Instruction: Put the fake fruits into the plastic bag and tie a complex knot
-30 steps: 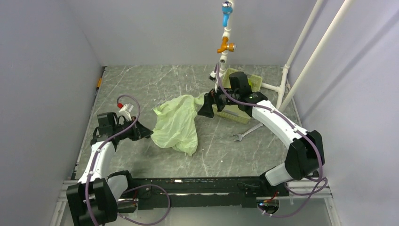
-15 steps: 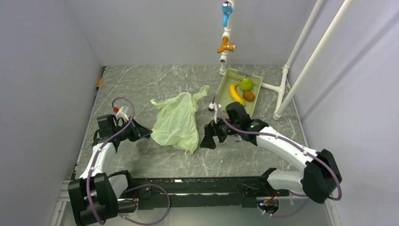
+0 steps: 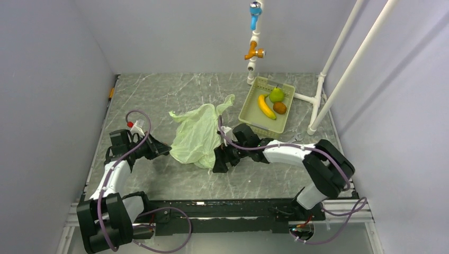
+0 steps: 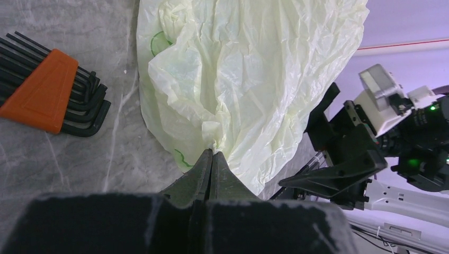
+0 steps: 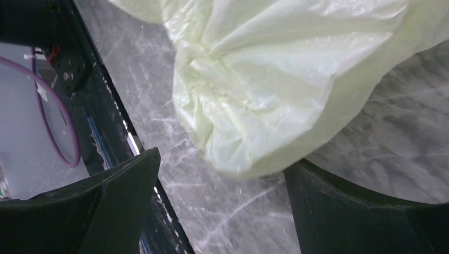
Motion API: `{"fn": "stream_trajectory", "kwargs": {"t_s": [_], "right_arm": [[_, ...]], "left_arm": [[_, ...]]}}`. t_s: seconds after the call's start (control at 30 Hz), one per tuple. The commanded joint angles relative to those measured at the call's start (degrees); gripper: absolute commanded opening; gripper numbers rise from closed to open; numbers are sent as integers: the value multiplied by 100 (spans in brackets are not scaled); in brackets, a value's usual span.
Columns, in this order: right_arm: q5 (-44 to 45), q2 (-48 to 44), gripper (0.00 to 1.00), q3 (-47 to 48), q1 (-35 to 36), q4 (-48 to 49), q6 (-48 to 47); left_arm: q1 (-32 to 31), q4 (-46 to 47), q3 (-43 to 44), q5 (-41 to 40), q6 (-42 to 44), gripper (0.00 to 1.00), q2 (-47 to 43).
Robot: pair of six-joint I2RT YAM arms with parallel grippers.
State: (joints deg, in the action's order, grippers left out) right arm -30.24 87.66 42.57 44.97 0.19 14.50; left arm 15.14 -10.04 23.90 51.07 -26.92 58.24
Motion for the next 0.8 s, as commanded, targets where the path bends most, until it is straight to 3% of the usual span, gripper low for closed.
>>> {"fn": "stream_trajectory", "kwargs": {"t_s": [0.0,0.1,0.2,0.37,0.5,0.63,0.77], "right_arm": [[80,447,79,90,60,1042,545],[-195,568,46,87,-49,1062,522],[-587,407,0,62,-326,585,201],[-769,-358,0,182,-1122,-1054,-1183],[-637,-672,0,288,-1424,-2121,-2341],[-499,-683,0,228,-1457,-2274,-2624],[-941,-468,0,416,-1445,-2149,-2445]], "left_arm": [[31,172,-5,-55,-64,0,97],[82,16,48,-119,26,0,141],[196,-232,230,-110,329,0,144],[812,-1435,1021,-350,2263,0,251],[1391,-1858,1749,-143,3197,0,705],[1364,-2799,2472,93,4797,0,1046],[1021,-4245,2984,280,6710,0,1511]]}}
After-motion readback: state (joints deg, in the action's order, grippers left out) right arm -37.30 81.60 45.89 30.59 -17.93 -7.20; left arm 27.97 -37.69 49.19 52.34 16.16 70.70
